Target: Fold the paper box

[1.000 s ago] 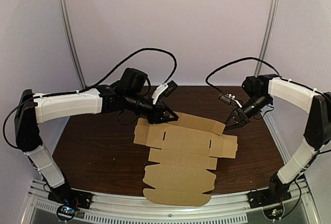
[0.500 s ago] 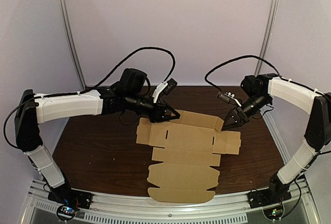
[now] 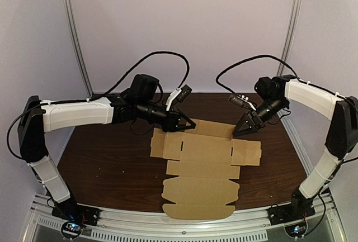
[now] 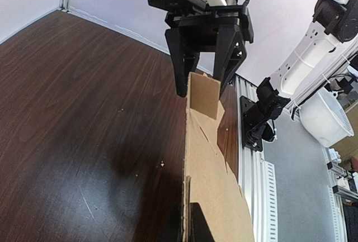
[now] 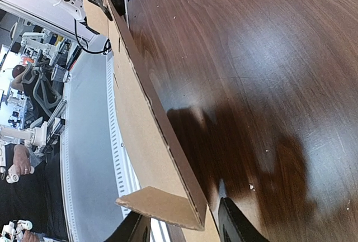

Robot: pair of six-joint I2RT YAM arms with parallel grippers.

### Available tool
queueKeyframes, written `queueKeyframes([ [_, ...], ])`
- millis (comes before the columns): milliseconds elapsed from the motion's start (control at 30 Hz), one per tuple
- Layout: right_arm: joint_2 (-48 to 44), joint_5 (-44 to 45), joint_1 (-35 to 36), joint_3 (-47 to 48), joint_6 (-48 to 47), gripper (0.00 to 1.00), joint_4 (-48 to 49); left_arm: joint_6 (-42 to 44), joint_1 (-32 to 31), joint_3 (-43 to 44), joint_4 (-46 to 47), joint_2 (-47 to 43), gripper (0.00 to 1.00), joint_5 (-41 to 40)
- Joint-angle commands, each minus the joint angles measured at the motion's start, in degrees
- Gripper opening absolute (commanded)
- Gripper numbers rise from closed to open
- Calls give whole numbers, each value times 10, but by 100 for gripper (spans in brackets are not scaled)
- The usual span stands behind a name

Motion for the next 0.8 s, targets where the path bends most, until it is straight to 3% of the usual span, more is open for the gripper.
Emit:
queueKeyframes([
  [0,20,-29,18,21,-4,41,-3,-12,-2,14,46,13,0,35],
  [133,24,-34,22,20,-8,37,-4,-15,-2,19,47,17,0,46],
  [467,22,-67,22,21,-69,0,-50,-24,-2,28,47,34,0,73],
  [700,-1,-64,25,14,-89,0,-62,-29,-2,35,47,45,0,72],
  [767,-3,-50,28,15,-63,17,-44,-30,-2,38,47,47,0,74],
])
